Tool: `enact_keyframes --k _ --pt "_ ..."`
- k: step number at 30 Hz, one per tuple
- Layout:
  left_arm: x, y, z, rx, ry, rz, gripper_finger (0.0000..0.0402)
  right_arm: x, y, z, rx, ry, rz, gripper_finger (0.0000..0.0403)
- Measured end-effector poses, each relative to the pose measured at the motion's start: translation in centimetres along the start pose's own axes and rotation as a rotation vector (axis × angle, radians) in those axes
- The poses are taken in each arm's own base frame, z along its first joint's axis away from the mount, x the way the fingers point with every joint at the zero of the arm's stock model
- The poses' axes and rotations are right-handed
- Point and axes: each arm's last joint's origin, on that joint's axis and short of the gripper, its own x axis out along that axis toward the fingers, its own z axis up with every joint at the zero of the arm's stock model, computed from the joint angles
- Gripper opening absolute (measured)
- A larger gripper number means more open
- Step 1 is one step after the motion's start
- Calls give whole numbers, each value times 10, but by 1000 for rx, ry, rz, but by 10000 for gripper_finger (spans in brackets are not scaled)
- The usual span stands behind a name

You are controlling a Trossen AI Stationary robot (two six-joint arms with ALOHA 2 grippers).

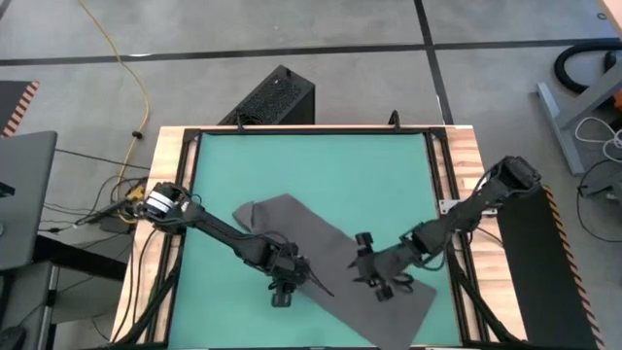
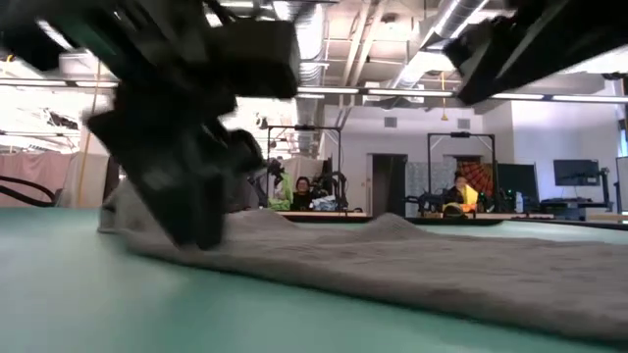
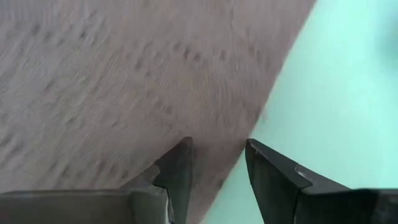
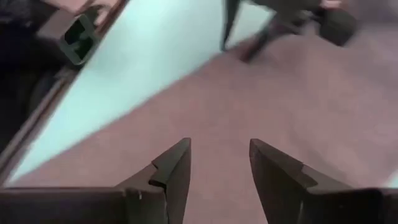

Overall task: Roll towel
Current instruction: Roll the gray towel

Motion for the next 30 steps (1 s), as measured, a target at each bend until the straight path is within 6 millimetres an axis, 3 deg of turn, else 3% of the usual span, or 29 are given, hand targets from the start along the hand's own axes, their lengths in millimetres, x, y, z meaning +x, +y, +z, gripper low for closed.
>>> enact_keyframes --k 5,12,15,20,30 --pt "-55 -12 17 58 -187 53 136 14 -21 -21 100 -144 -35 179" --pt "-106 -24 5 120 -238 215 136 22 -29 -50 168 -183 -44 172" --pt "-109 -23 -17 141 -87 374 136 25 -28 -52 165 -173 -44 170" --pt "-117 -7 -42 15 87 633 136 29 -31 -54 172 -170 -54 168" --pt "-120 4 -58 187 342 620 136 29 -31 -53 174 -173 -57 168"
